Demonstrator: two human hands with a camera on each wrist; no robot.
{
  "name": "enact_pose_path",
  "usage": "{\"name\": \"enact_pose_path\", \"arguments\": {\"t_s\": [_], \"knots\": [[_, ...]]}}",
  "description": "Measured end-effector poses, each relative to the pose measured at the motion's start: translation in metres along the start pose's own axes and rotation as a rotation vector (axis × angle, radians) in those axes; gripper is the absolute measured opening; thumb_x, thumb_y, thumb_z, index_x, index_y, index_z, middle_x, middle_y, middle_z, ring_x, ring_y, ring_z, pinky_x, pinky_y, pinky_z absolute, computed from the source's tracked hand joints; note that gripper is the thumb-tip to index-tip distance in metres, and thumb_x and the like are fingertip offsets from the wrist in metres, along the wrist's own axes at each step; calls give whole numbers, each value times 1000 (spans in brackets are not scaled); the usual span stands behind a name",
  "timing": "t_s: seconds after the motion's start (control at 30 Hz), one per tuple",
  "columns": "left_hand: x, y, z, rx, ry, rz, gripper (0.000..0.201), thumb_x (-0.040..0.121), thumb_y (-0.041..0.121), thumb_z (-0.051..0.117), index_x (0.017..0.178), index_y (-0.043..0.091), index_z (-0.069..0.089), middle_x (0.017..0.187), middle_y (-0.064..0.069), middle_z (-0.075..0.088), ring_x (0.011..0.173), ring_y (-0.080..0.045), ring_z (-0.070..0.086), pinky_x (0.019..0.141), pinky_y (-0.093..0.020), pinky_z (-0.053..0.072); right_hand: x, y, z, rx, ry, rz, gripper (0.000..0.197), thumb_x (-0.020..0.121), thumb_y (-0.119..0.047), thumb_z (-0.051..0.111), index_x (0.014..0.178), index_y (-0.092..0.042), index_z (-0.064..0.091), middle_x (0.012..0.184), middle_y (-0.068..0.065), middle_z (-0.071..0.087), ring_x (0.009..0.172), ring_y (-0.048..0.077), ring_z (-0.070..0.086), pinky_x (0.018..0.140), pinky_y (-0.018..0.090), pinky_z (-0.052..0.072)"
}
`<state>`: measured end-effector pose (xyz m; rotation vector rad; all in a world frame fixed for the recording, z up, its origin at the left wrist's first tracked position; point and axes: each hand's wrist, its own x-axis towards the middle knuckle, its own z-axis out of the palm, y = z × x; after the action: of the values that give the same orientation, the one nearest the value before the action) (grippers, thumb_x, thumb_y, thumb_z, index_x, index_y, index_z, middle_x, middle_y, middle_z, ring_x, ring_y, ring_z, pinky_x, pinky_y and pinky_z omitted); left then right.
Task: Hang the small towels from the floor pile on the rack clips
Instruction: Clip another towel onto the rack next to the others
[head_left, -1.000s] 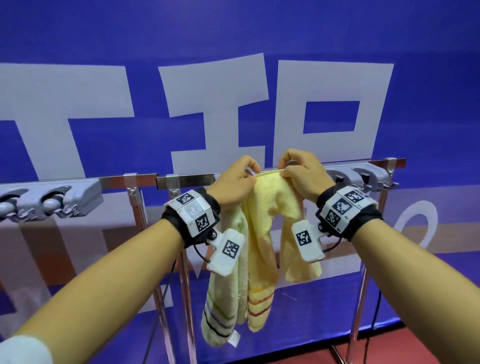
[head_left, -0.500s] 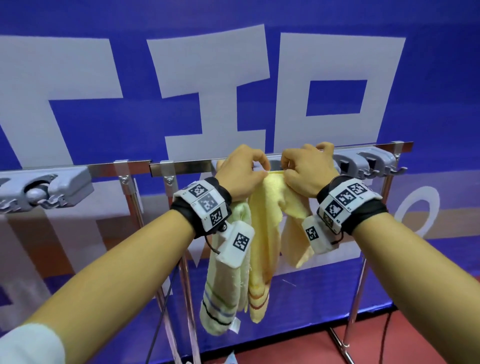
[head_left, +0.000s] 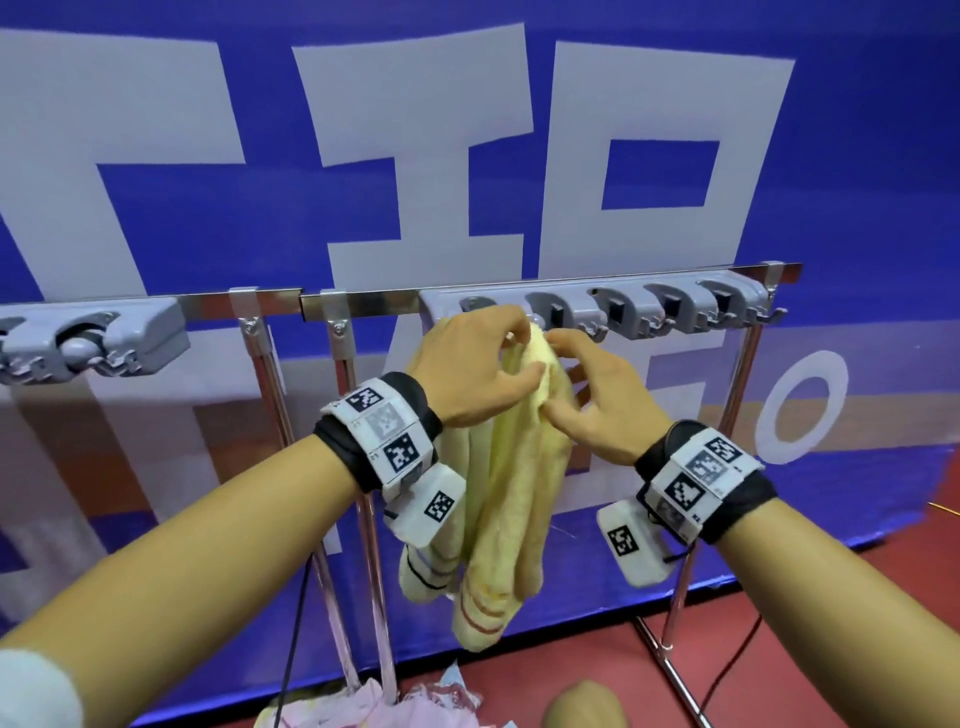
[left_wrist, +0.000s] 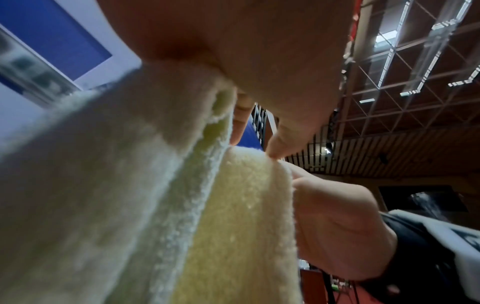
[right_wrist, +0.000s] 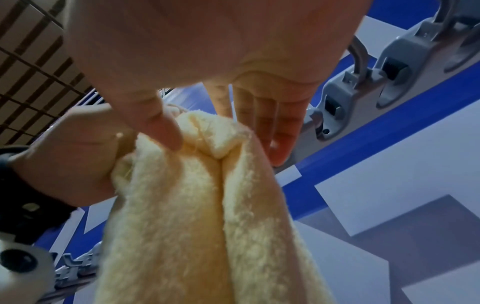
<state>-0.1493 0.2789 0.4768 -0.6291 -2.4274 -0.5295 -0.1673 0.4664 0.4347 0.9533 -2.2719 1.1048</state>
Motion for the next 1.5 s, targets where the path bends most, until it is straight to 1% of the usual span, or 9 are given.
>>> {"name": "enact_pose_path", "arguments": {"t_s": [0.17,0.37,0.57,0.7,0.83,0.97,1.07,1.3,1.5], "knots": [[-11,14,-3,194,-96,73,62,72,52,55,127,22,51,110,7,67,98,-19,63,96,-46,41,2,0,15,-112,-30,72,83,75,-18,62,148,-32,25,106,-1,68,91,23,66,76,37,53],[-12,23,8,376,-191,-5,78,69,53,58,137,21,38,122,7,60,104,-21,62,106,-59,23,8,-10,11,-263,63,101,67,82,0,48,146,-20,40,94,14,69,85,35,61,69,32,42],[0,42,6,416,-205,-132,56,73,25,54,127,16,44,102,4,62,98,-25,63,113,-67,10,18,-15,2,-325,56,156,52,93,-7,42,144,-16,40,120,22,64,107,44,58,89,50,48],[16,45,1,396,-208,-147,38,77,19,50,115,19,48,91,3,61,95,-28,62,111,-55,23,25,-13,-7,-304,202,215,44,92,-4,42,136,-7,48,116,25,64,106,44,58,86,49,48],[19,40,1,409,-260,-119,28,75,20,49,103,20,49,91,-1,63,95,-30,61,103,-47,31,16,-12,0,-306,46,215,35,88,-13,40,120,-9,54,100,21,67,93,43,59,79,48,49],[7,29,11,379,-224,-80,53,72,39,48,121,21,48,104,4,67,98,-24,64,110,-57,21,6,-9,6,-255,-29,251,44,88,-3,45,131,-8,51,108,21,67,99,39,59,80,41,47],[4,25,13,425,-206,-47,70,74,54,46,134,17,43,126,2,61,115,-22,58,110,-64,21,8,-11,8,-219,-15,213,47,83,-1,50,129,-9,52,107,16,68,98,34,60,80,39,47],[2,29,12,502,-244,-78,86,76,43,60,149,14,26,140,-2,50,131,-23,46,112,-66,18,9,-15,12,-172,-69,154,62,73,-16,66,132,-24,47,112,-1,67,100,23,63,84,42,53],[4,31,10,537,-225,-115,75,87,30,54,152,13,21,147,-4,44,137,-23,40,114,-63,16,16,-20,16,-289,130,152,47,84,0,52,129,-13,56,111,10,69,100,31,63,82,36,49]]}}
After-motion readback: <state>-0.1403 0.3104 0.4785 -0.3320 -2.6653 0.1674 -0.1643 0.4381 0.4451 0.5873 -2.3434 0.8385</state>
